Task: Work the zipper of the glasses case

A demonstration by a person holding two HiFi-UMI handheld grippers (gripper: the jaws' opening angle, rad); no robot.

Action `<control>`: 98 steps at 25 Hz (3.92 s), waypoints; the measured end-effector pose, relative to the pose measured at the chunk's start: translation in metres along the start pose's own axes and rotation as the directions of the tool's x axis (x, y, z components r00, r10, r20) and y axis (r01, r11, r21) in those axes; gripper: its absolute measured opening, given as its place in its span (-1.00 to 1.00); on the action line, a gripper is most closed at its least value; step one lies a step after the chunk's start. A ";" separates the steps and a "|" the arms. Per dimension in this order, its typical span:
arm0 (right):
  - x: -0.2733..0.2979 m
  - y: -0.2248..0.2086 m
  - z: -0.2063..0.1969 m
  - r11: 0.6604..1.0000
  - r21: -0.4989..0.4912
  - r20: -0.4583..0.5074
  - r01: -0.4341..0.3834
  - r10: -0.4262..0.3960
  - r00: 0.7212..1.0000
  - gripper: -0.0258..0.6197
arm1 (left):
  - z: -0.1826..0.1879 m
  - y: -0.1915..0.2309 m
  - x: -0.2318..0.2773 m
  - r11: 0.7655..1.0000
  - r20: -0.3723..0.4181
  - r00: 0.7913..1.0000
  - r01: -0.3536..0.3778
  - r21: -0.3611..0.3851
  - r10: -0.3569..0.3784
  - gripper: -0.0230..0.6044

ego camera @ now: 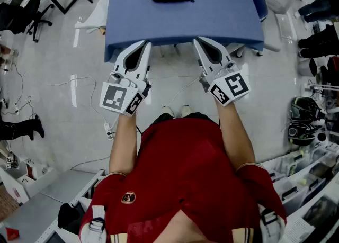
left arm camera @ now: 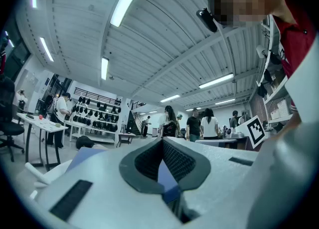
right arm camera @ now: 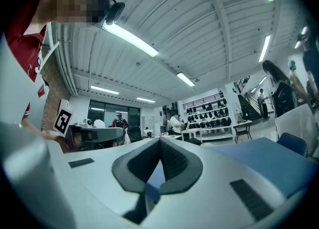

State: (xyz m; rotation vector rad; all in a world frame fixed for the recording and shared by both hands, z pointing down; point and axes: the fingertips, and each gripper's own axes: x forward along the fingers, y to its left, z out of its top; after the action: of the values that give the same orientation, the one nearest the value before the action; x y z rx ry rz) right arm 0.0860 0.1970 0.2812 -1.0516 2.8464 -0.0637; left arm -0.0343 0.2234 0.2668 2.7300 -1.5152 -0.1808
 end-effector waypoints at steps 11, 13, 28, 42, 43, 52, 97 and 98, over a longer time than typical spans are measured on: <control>0.016 0.015 -0.010 0.999 0.043 0.011 0.012 -0.013 1.000 -0.94 | -0.010 0.033 -0.014 0.999 -0.005 1.000 0.021 -0.028 -0.021 -0.90; 0.018 0.014 -0.013 0.999 0.045 0.000 0.027 -0.027 1.000 -0.94 | -0.013 0.039 -0.016 0.999 -0.009 1.000 0.024 -0.035 -0.024 -0.90; 0.058 -0.031 -0.023 0.999 0.032 -0.015 0.037 -0.036 0.999 -0.94 | -0.015 0.084 0.016 1.000 -0.030 1.000 -0.003 -0.003 0.003 -0.90; 0.137 -0.143 -0.027 0.998 -0.032 -0.038 -0.058 0.057 0.998 -0.94 | -0.027 0.143 0.133 0.994 -0.096 0.991 -0.093 0.059 0.099 -0.90; 0.143 -0.152 -0.030 0.997 -0.032 -0.046 -0.066 0.065 0.997 -0.94 | -0.029 0.147 0.142 0.993 -0.101 0.989 -0.101 0.065 0.107 -0.90; 0.186 -0.210 -0.049 0.983 -0.043 -0.108 -0.176 0.171 0.979 -0.94 | -0.048 0.180 0.223 0.980 -0.160 0.973 -0.150 0.128 0.169 -0.90; 0.237 -0.252 -0.118 0.998 -0.042 -0.347 -0.040 0.023 0.937 -0.94 | -0.233 0.256 0.378 0.780 -0.830 0.503 0.609 0.142 -0.241 -0.60; 0.237 -0.252 -0.118 0.998 -0.042 -0.346 -0.038 0.021 0.938 -0.94 | -0.236 0.255 0.378 0.775 -0.836 0.490 0.618 0.133 -0.248 -0.60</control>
State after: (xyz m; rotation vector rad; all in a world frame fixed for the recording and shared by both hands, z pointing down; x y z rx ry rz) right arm 0.0563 -0.1478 0.3978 -1.1043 3.1909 -0.1976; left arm -0.0267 -0.2425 0.4829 2.7452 -0.5864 1.3448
